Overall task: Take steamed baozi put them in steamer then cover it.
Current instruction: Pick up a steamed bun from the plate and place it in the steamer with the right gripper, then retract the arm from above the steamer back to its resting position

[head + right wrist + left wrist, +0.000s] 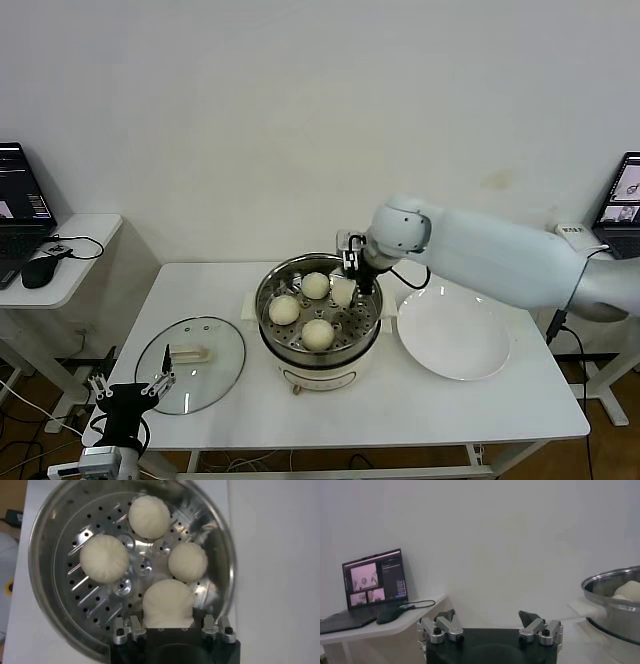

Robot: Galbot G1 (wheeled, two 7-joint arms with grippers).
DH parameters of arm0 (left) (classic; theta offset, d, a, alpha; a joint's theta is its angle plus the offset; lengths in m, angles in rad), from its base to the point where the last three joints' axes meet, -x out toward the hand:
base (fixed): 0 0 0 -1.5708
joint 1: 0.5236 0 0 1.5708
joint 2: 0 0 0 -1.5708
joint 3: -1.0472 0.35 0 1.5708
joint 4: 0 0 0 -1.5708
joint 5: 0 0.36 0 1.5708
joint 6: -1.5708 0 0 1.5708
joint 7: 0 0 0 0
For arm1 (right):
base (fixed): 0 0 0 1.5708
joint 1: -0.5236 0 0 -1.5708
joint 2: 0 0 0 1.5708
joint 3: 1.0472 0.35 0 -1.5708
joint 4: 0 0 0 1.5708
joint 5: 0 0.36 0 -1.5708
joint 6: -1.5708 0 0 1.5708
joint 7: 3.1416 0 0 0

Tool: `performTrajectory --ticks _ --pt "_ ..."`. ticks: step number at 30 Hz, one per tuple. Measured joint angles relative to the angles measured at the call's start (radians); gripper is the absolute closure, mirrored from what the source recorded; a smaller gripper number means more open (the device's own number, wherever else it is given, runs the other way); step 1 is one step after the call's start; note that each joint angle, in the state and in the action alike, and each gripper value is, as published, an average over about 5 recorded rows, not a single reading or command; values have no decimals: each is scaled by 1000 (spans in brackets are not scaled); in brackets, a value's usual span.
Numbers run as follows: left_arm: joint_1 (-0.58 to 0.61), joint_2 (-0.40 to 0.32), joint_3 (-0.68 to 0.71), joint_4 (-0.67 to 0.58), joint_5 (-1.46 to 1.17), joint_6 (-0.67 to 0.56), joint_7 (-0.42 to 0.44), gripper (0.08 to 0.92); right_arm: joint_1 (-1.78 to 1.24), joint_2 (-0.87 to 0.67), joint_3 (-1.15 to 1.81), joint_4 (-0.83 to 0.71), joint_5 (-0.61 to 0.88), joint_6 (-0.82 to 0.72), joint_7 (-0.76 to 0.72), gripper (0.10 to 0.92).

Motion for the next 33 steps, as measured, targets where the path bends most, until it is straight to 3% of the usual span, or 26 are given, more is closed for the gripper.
performTrajectory --ticks 11,19,23,33 --pt "-1 0 4 2 0 -1 1 177 -49 14 11 -25 -36 -3 15 400" --pt "-1 -1 5 -2 0 -1 2 177 -48 -1 39 -12 -33 -9 34 227" --pt "-3 0 4 -6 -2 -1 2 177 -37 -23 65 11 -12 -15 58 204" --pt "-15 9 9 0 -8 -1 2 177 -101 -144 186 144 123 31 293 203"
